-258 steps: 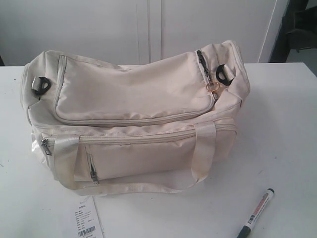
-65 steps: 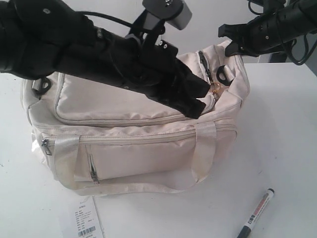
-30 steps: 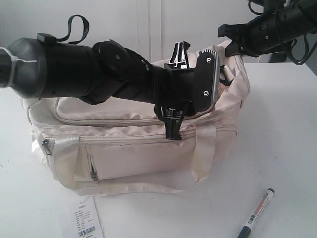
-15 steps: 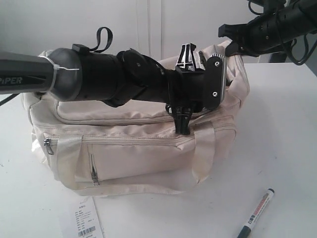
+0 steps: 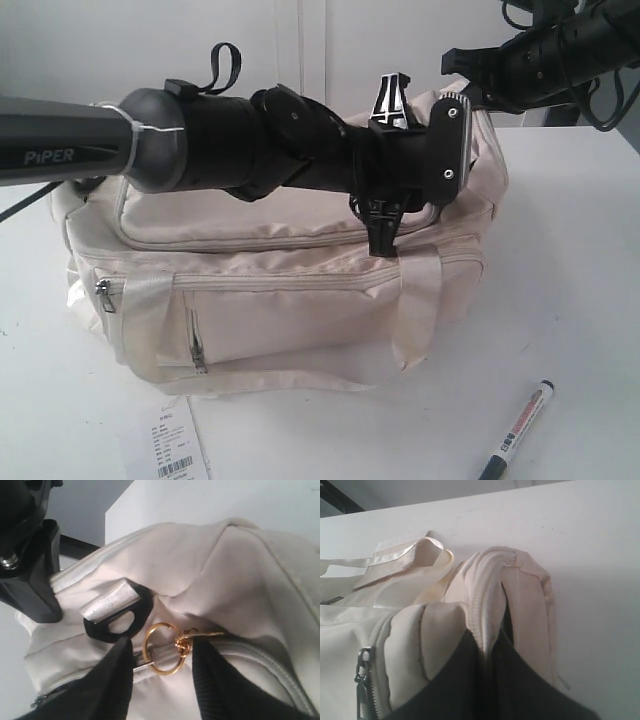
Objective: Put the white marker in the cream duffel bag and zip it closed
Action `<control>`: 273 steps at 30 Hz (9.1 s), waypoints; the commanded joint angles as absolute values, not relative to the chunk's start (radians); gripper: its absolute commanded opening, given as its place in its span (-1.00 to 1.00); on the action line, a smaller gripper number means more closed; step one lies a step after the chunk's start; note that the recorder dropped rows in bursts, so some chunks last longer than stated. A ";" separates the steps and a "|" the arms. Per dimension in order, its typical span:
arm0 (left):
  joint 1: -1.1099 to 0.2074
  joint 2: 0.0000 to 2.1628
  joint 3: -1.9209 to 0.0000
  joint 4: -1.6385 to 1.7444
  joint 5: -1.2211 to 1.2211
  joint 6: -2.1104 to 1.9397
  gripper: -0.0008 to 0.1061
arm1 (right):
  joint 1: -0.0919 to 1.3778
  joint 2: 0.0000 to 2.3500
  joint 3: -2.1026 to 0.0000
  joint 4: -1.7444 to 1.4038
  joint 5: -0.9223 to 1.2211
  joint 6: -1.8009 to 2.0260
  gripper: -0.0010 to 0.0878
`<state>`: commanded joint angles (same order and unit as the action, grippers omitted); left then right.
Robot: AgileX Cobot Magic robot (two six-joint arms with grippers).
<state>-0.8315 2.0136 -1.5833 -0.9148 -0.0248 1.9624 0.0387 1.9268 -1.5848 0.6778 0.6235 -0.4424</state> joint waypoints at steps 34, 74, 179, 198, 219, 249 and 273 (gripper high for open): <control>-0.741 1.932 -1.585 -0.733 0.334 1.514 0.17 | 0.039 1.927 -1.585 0.678 0.624 -0.442 -0.98; -0.740 2.053 -1.758 -0.859 0.184 0.551 0.17 | 0.039 1.927 -1.585 0.678 0.624 -0.442 -0.98; -0.651 2.072 -1.758 -1.248 0.491 0.220 -0.99 | 0.039 1.927 -1.585 0.680 0.598 -0.447 -0.98; -0.651 2.072 -1.758 -1.256 0.636 0.226 -0.99 | 0.039 1.927 -1.585 0.680 0.559 -0.388 -0.98; -0.651 2.072 -1.758 -1.175 0.752 0.265 -0.99 | 0.039 1.927 -1.585 0.680 0.544 -0.356 -0.98; -0.651 2.024 -1.758 -1.142 0.783 0.289 -0.99 | 0.039 1.927 -1.585 0.680 0.550 -0.356 -0.98; -0.651 1.978 -1.758 -1.094 0.835 0.284 -0.99 | 0.039 1.927 -1.585 0.678 0.552 -0.356 -0.98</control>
